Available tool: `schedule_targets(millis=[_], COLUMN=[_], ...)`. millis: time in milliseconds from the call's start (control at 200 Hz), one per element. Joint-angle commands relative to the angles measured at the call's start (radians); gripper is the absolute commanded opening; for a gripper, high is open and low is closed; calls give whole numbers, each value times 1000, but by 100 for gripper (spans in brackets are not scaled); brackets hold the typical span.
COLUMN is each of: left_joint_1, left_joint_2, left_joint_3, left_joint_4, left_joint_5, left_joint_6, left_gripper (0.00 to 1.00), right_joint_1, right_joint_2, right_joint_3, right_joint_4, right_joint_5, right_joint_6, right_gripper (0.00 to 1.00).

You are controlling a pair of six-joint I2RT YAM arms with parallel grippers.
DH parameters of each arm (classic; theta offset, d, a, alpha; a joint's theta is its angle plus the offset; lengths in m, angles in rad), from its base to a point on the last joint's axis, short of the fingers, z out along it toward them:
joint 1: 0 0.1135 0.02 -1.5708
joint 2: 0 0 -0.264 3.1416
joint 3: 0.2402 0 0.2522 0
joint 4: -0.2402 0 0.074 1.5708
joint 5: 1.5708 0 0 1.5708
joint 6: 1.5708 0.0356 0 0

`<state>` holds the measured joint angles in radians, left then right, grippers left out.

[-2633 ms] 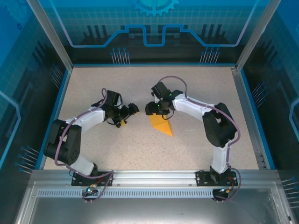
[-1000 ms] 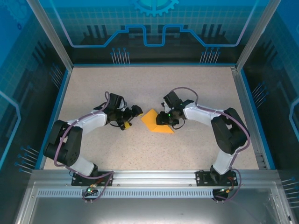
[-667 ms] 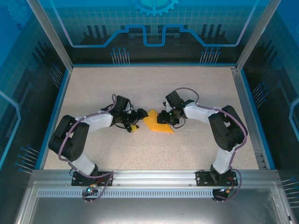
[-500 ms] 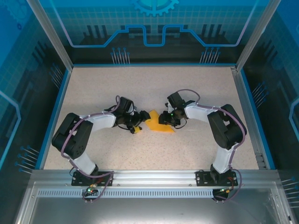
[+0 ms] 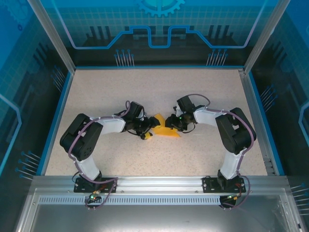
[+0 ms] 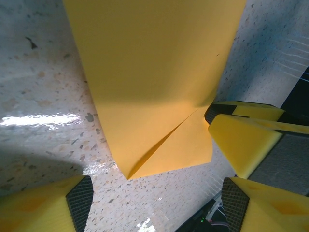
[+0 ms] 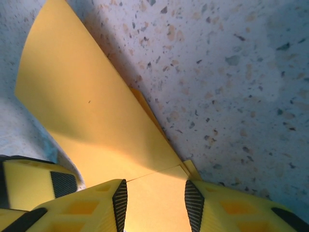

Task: Fold a paper plane with a square sheet of paper (pick it up from the middle)
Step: Fold the wing for the fifth time at the center of the table.

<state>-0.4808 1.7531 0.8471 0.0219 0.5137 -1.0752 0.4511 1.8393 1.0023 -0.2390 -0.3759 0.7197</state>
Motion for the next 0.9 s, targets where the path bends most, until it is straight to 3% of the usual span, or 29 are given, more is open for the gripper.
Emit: schedule_targets(millis=[0,300,670,815,895], left_joint_1=[-18,-35,-38,-37,-37], left_joint_2=[24,52,65,67,66], left_joint_3=[20,33,50,64,77], left_joint_4=[30,82,66,32,13], left_joint_5=[21,32,23,10,7], left_joint_6=[-50,-93,-72,-49,-39], left_gripper=[73,64,30,14,10], right_joint_1=[-21,-38,-42,-42,-42], right_joint_2=[29,31,-13,-97,-160], right_joint_3=[-50,-71,-91,-98,-116], right_joint_4=[19,45,82,98,117], right_joint_5=[-38,-64,-64,-35,1], right_joint_6=[42,50,7,-92,-168], right_gripper=[41,41,44,49,54])
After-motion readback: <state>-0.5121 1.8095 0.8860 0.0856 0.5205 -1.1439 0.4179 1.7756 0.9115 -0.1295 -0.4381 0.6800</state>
